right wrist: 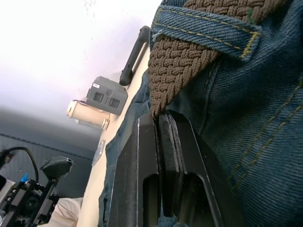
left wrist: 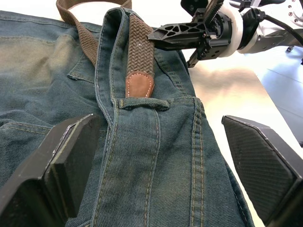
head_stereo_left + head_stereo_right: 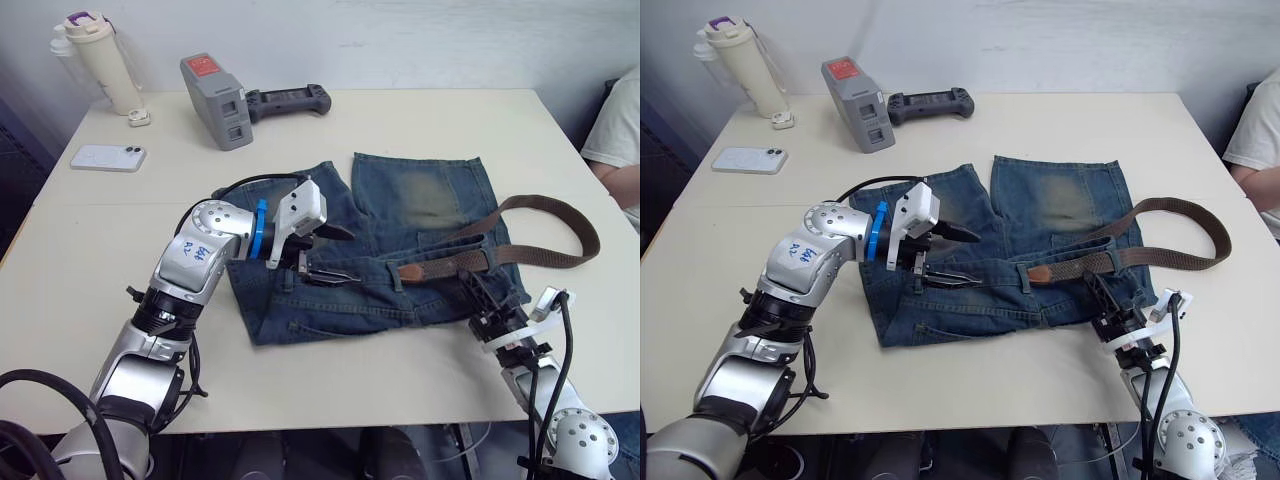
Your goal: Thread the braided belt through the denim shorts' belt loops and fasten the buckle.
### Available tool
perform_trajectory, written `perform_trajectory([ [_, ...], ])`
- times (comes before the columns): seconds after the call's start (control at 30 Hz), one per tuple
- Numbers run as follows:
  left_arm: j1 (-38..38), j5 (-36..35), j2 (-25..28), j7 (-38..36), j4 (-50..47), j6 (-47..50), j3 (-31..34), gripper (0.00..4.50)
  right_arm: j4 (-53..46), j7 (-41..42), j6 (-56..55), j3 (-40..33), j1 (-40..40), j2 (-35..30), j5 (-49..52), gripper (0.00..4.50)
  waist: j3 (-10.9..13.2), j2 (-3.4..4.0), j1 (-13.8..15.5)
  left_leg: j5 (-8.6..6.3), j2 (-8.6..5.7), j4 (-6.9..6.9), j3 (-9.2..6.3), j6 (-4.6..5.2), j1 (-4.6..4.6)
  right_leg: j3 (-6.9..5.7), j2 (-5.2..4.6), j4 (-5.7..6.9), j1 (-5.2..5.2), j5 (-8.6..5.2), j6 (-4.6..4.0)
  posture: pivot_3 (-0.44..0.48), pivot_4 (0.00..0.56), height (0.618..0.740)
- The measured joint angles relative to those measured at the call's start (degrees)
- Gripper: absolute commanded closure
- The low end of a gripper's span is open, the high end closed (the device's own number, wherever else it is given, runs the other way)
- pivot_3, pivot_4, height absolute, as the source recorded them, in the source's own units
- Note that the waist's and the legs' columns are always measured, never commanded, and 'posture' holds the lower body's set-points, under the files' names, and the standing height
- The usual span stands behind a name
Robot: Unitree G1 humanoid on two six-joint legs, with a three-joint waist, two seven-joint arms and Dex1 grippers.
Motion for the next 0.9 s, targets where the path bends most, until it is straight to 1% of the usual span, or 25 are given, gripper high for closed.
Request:
perform_trajectory([
  [0.33, 0.0, 0.03, 0.28, -0.04, -0.01, -0.09, 0.0, 0.0, 1.49, 1.11, 2.92, -0.33, 1.21, -0.01, 3.71, 4.45, 0.0, 0.0, -0.04, 0.0, 0.01, -0.01, 0.0, 0.0, 0.01, 0.0, 0.01, 0.0, 0.0, 0.0, 0.0, 0.0, 0.15, 0.74],
  [0.6, 0.0, 0.2, 0.76, -0.14, -0.01, -0.26, -0.04, 0.0, 4.78, 3.76, 5.92, -0.71, 0.69, -4.39, 3.96, 4.45, 0.0, 0.0, 0.0, 0.0, 0.0, 0.05, 0.0, 0.0, 0.02, 0.0, 0.01, 0.0, 0.05, 0.0, -0.01, 0.0, 0.15, 0.74],
  [0.77, 0.0, 0.25, 0.9, -0.12, -0.01, -0.26, -0.04, 0.0, 6.46, 6.92, 7.16, 0.16, 0.0, -7.22, 0.74, 4.45, -0.09, -0.14, 0.06, -0.01, 0.0, 0.07, -0.01, 0.01, 0.04, -0.01, 0.01, -0.01, 0.09, 0.01, -0.02, 0.0, 0.15, 0.74],
  [0.83, 0.0, 0.3, 1.07, -0.13, -0.01, -0.26, -0.04, 0.0, 6.89, 7.48, 6.08, 1.86, -1.33, -8.57, -3.61, 4.45, -0.22, -0.36, 0.0, -0.01, 0.01, 0.1, -0.01, 0.01, 0.09, -0.01, 0.01, -0.01, 0.14, 0.02, -0.04, 0.0, 0.15, 0.74],
  [0.9, 0.0, 0.41, 1.1, -0.16, -0.05, -0.29, -0.27, 0.0, 7.39, 6.51, 2.4, 4.42, -3.59, -9.76, -11.99, 4.45, -0.47, -0.77, -0.04, -0.01, 0.01, 0.14, -0.02, 0.0, 0.1, -0.01, 0.01, -0.01, 0.17, 0.05, -0.08, 0.0, 0.15, 0.74],
])
